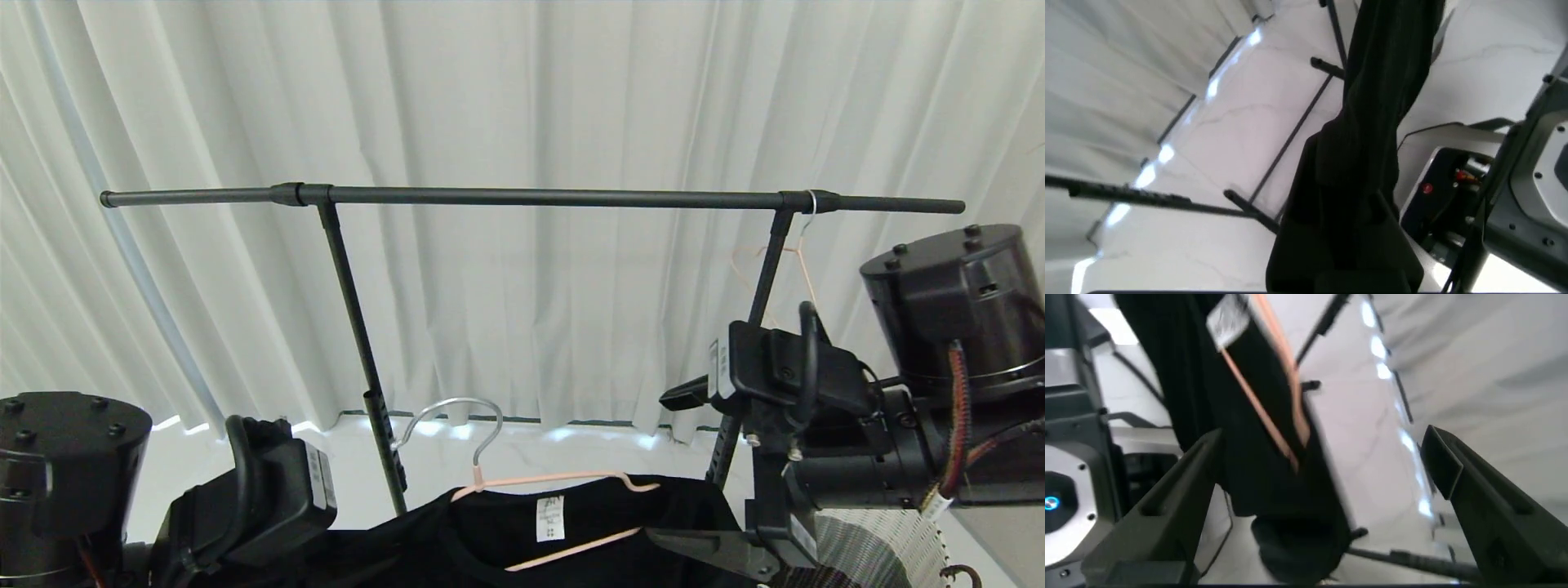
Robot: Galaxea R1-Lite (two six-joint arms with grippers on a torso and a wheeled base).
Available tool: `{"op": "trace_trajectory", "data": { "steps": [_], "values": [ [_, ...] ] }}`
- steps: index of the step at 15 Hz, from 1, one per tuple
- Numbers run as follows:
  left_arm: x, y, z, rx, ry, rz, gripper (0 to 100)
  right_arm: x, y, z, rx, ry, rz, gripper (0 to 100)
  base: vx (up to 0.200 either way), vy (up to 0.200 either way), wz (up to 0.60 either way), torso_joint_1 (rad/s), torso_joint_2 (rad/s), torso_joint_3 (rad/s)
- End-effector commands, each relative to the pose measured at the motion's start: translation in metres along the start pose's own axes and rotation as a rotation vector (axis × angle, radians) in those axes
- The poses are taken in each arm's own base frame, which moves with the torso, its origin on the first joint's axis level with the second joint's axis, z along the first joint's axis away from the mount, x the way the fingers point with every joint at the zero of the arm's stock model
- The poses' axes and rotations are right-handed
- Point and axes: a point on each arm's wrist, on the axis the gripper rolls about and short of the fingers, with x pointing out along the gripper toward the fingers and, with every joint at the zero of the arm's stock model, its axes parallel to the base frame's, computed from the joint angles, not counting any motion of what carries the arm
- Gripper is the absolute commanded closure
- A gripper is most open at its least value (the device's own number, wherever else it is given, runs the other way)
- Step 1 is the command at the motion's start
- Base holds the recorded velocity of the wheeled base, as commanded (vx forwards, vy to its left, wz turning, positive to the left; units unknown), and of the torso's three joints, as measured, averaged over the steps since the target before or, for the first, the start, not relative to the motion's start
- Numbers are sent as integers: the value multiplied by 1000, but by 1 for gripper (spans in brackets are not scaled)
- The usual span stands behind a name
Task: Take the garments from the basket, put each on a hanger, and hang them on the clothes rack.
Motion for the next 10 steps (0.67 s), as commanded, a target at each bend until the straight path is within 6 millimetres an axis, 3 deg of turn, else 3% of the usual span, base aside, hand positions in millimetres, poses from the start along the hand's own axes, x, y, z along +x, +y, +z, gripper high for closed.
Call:
{"op": "trace_trajectory", "data": {
  "steps": [1,4,10],
  "values": [
    [-4,-6,3,29,-27,-15,100,26,3,4,-9,24,68,0,0,0,0,0,0,0],
    [-5,-14,3,56,-40,-56,100,42,4,6,-16,36,104,0,0,0,0,0,0,0],
    [-5,-16,6,68,-52,-67,100,44,14,-3,-24,98,176,0,0,0,0,0,0,0]
  ]
}}
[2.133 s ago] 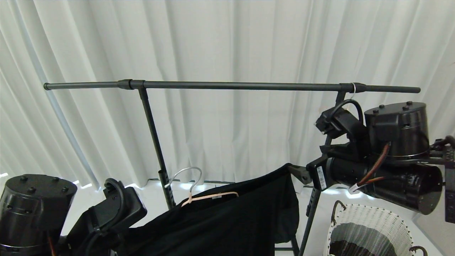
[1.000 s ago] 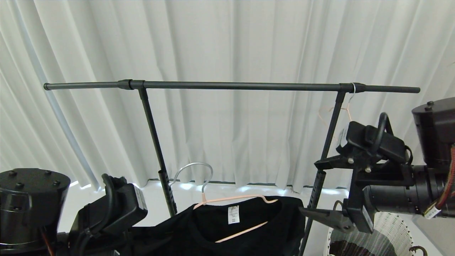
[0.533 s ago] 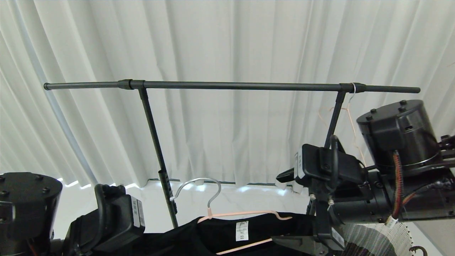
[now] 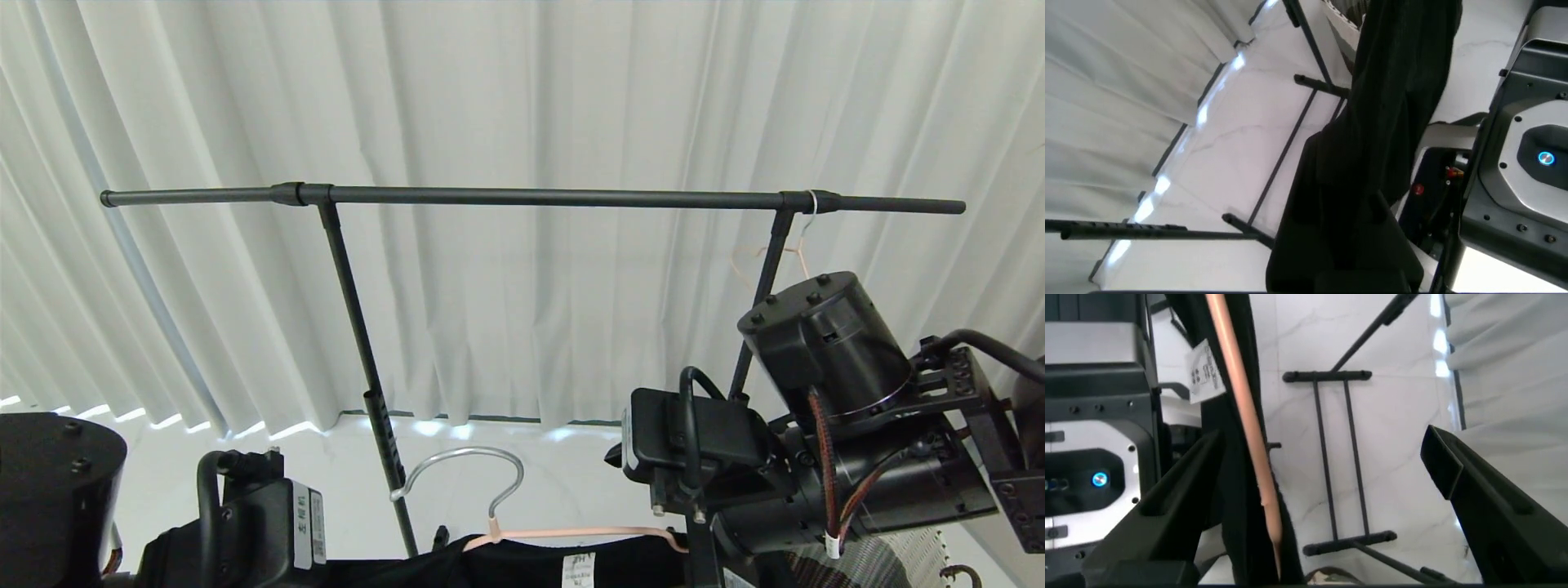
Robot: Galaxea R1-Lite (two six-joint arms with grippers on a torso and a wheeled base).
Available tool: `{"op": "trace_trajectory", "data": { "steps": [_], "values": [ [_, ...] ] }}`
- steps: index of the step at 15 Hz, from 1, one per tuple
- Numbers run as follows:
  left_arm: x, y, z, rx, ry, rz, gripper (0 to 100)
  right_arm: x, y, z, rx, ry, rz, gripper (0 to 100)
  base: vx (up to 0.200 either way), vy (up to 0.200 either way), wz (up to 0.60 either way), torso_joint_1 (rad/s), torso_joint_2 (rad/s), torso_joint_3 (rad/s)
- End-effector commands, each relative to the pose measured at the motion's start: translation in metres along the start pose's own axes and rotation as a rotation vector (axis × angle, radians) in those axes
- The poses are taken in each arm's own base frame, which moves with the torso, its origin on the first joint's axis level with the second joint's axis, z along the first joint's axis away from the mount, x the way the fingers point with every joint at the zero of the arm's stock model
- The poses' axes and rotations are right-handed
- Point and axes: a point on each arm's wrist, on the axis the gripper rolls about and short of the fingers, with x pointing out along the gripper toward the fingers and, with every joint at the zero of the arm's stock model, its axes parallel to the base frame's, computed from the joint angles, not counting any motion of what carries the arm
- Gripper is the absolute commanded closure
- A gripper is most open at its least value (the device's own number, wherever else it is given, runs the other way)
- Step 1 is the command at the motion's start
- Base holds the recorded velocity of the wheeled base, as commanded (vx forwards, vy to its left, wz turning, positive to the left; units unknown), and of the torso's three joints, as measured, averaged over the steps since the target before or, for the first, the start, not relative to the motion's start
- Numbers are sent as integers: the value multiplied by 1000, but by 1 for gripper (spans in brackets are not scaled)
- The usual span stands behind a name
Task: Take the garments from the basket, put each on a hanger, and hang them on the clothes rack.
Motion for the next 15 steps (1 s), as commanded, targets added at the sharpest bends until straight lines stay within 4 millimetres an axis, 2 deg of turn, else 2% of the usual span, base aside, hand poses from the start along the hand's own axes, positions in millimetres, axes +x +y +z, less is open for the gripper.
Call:
{"op": "trace_trajectory", "data": {
  "steps": [1,6,7,15],
  "values": [
    [-1,0,1,3,-6,2,100,3,1,-2,0,12,7,0,0,0,0,0,0,0],
    [-1,0,1,2,-6,2,100,8,4,-2,-11,19,23,0,0,0,0,0,0,0],
    [-1,-1,1,2,-7,0,100,8,6,-1,-16,18,29,100,0,0,0,0,0,0],
    [-1,-3,2,9,-12,-12,100,11,9,2,-29,15,28,100,0,0,0,0,0,0]
  ]
}}
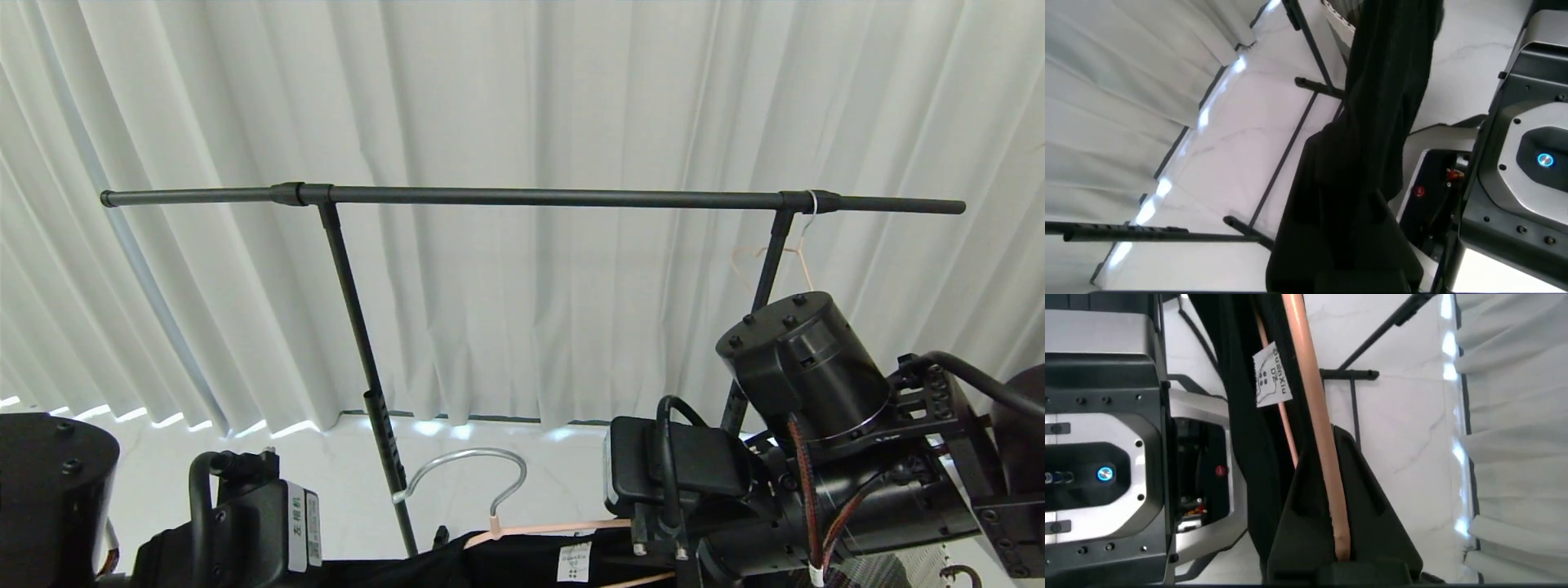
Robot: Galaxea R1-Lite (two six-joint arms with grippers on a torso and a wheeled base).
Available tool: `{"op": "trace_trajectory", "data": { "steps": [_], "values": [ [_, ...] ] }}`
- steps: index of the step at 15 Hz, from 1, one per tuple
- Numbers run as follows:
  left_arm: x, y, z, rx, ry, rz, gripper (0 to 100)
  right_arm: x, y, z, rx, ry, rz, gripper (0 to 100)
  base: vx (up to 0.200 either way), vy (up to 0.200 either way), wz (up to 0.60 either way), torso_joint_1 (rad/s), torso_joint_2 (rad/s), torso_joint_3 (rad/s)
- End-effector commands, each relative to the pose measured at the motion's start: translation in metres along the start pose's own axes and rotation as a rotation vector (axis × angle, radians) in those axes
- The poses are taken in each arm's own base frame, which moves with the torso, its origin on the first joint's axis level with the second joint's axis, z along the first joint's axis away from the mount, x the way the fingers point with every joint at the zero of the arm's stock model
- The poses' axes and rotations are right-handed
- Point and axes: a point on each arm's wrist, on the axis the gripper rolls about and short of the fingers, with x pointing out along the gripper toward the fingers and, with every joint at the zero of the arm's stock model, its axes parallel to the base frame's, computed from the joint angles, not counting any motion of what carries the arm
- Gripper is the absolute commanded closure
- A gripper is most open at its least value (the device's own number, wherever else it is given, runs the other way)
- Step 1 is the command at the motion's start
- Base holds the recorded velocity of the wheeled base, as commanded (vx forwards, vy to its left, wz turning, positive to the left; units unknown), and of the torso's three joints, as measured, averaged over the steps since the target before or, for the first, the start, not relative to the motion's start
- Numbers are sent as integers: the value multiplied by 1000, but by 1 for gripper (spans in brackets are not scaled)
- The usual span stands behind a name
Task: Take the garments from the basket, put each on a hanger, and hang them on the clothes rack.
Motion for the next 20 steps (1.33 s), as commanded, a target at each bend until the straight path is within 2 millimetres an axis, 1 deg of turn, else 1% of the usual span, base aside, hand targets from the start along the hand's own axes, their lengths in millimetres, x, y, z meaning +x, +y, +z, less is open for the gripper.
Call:
{"op": "trace_trajectory", "data": {
  "steps": [1,2,4,6,10,12,13,16,20],
  "values": [
    [0,-2,1,5,-4,-14,100,0,0,0,-10,-3,0,100,0,0,0,0,0,0],
    [1,-3,1,5,-3,-17,0,-1,-1,0,-42,-6,-6,100,0,0,0,0,0,0],
    [1,-2,0,1,2,-12,0,-6,-8,-3,-113,-6,-31,100,0,0,0,0,0,0],
    [-1,-4,-6,-10,15,-6,0,-15,-22,-10,-182,-3,-75,100,0,0,0,0,0,0],
    [-13,-14,-23,-21,15,17,0,-38,-41,-19,-135,-13,-178,100,0,0,0,0,0,0],
    [-20,-11,-39,-82,56,96,0,-50,-52,-24,-106,-17,-240,100,0,0,0,0,0,0],
    [-22,-8,-43,-113,74,135,0,-53,-56,-26,-99,-21,-261,100,0,0,0,0,0,0],
    [-24,0,-52,-179,112,210,0,-63,-60,-23,-51,-66,-313,100,0,0,0,0,0,0],
    [-12,11,-54,-217,176,193,0,-70,-58,-18,-44,-105,-339,100,0,0,0,0,0,0]
  ]
}}
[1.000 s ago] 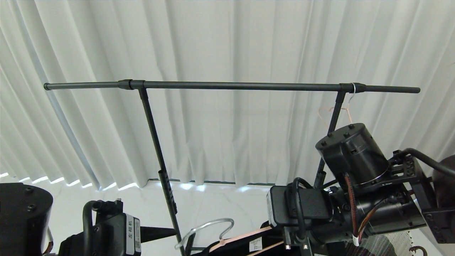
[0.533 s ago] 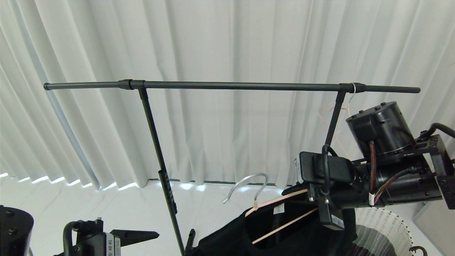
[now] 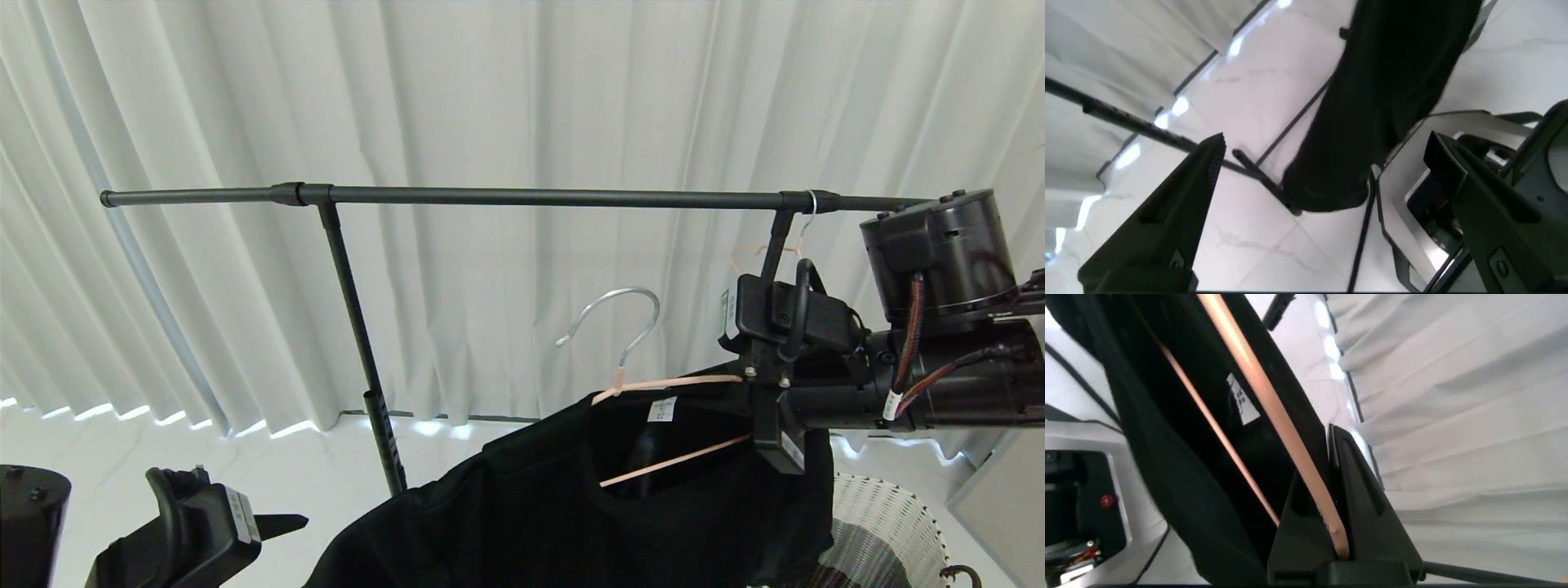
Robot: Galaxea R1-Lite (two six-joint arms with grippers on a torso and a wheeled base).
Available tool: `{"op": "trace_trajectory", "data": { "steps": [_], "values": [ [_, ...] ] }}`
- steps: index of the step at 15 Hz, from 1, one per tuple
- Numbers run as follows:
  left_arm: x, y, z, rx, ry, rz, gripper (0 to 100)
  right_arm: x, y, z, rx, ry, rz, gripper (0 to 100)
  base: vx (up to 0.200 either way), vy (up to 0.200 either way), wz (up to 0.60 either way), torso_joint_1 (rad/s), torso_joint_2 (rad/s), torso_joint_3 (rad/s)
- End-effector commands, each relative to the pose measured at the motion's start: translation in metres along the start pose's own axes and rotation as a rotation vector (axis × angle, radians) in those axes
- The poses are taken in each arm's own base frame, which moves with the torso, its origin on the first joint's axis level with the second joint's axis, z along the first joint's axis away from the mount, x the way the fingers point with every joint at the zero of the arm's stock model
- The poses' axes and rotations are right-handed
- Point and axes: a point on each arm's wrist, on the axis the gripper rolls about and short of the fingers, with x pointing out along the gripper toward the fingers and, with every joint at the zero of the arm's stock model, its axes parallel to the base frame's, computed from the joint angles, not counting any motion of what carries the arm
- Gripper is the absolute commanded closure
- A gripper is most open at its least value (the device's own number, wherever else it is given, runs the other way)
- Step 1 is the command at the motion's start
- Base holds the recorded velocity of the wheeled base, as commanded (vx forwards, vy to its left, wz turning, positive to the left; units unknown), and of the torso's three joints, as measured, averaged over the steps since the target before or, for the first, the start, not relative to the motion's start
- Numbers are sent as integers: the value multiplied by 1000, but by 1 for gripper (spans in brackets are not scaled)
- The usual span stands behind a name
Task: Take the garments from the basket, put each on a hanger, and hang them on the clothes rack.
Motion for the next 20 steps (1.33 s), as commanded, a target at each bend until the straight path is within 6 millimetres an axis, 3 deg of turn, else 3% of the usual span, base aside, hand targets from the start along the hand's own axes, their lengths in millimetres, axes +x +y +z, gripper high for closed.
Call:
{"op": "trace_trajectory", "data": {
  "steps": [1,4,5,10,15,20],
  "values": [
    [11,5,0,-23,55,-9,0,-7,1,3,-6,-14,-10,100,0,0,0,0,0,0],
    [11,8,0,-33,49,1,0,-10,1,4,-9,-21,-15,100,0,0,0,0,0,0],
    [11,8,2,-30,41,5,100,-10,1,4,-9,-23,-16,100,0,0,0,0,0,0],
    [10,13,1,-51,46,35,100,-9,3,2,-3,-14,-12,100,0,0,0,0,0,0],
    [-4,50,-27,-280,146,286,100,-13,-9,-5,72,3,-89,100,0,0,0,0,0,0],
    [-2,46,-23,-254,127,260,100,-11,-15,-3,125,-16,-154,100,0,0,0,0,0,0]
  ]
}}
